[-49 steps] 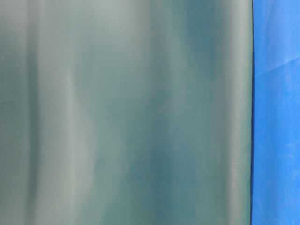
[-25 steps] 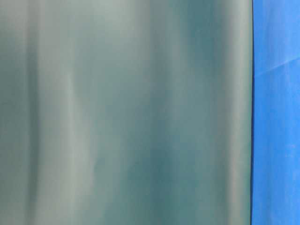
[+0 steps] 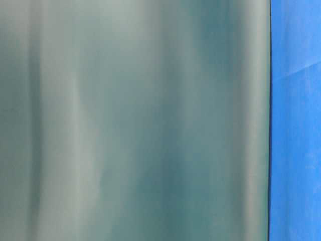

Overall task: Handover the blue block to the right arm after grasping it with the left arm, then place it in the designated position.
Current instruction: 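Open the left gripper and move it toward the blue cube, then lower the open left gripper over the blue cube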

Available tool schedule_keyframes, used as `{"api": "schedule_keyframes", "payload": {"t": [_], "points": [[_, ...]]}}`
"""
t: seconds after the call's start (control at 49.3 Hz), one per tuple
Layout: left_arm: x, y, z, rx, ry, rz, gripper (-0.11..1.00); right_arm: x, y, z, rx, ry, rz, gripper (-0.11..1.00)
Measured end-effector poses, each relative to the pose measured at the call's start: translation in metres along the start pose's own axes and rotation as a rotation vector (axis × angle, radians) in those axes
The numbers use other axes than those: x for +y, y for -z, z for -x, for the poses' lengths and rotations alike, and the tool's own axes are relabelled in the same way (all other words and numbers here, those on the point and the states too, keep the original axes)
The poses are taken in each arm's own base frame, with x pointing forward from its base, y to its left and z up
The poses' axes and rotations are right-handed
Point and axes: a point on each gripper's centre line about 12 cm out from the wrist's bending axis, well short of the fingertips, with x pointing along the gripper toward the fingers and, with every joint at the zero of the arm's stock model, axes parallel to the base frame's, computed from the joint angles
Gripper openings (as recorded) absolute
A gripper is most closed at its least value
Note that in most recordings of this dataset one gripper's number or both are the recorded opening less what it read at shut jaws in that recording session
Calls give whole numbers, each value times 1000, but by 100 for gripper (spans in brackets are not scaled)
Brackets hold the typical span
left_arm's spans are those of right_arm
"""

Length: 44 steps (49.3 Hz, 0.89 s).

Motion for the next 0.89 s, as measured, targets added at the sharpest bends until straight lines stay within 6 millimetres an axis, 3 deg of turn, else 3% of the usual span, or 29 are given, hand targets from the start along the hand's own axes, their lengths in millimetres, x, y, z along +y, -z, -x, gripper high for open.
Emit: {"api": "schedule_keyframes", "payload": {"t": [0.203,0.487,0.892], "points": [[0,-11,-21,-17,-1,0,93,0,0,0,-2,1,0,97],[0,-26,-74,-14,0,1,93,-1,0,0,-2,3,0,97],[-3,-10,-140,89,8,-3,93,-1,0,0,-3,4,-1,97]]}}
